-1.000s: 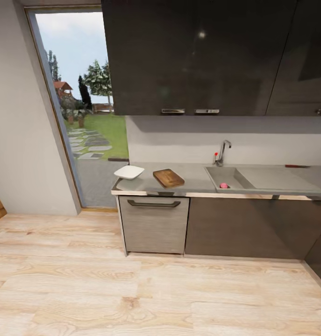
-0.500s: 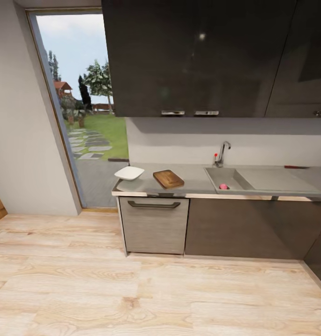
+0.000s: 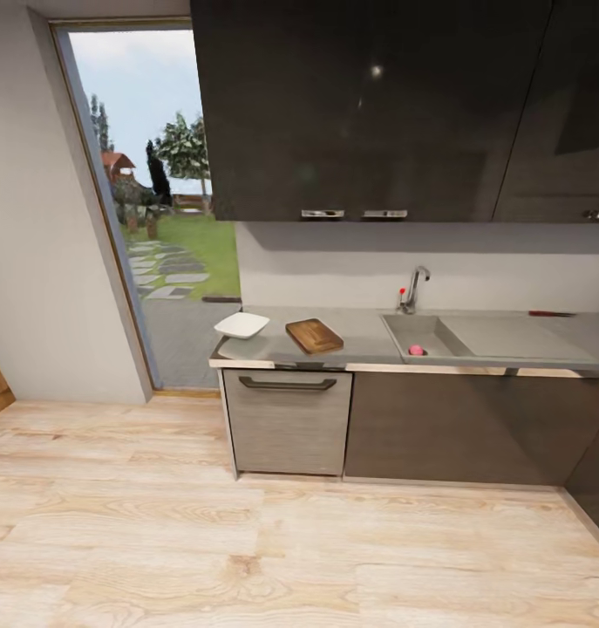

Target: In the kitchen, take the Vidalia onion out of the sink, dice it on the chopping board with the paring knife, put the diced onion into the bowl on the countertop, then place both the paring knife and the chopping board into the sink.

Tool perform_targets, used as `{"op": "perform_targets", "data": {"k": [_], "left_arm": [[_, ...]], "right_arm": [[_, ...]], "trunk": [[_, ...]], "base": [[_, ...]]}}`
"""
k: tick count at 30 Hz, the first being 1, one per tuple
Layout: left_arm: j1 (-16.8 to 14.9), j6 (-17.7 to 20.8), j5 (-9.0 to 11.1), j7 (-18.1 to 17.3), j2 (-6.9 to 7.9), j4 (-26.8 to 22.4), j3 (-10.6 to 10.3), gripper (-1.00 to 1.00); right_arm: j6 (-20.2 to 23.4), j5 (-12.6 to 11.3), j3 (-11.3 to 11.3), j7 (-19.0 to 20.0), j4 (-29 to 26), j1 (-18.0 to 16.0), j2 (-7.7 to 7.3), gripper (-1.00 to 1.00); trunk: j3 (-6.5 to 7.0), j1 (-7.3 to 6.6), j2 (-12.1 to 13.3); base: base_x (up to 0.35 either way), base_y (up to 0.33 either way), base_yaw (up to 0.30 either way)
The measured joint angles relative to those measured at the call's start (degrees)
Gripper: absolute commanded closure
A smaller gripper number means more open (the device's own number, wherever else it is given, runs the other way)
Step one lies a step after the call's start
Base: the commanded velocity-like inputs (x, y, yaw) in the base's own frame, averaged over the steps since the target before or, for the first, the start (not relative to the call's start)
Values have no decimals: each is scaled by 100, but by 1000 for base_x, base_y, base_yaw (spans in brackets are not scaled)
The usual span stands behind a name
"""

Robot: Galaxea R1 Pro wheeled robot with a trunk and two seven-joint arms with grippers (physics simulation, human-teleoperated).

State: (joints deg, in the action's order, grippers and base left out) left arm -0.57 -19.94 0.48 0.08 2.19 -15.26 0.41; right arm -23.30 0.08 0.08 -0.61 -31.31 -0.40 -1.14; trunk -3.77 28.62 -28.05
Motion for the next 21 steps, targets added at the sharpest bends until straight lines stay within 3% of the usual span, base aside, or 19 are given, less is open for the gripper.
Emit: {"op": "perform_targets", "data": {"k": [13, 21], "left_arm": [[0, 0, 0, 0, 0, 2, 0, -100], [0, 0, 0, 0, 1, 2, 0, -100]], "right_arm": [[-1, 0, 0, -2, 1, 0, 0, -100], [-1, 0, 0, -1, 1, 0, 0, -100]], "trunk": [[235, -286, 523], [236, -287, 525]], "base": [[0, 0, 0], [0, 0, 0]]}}
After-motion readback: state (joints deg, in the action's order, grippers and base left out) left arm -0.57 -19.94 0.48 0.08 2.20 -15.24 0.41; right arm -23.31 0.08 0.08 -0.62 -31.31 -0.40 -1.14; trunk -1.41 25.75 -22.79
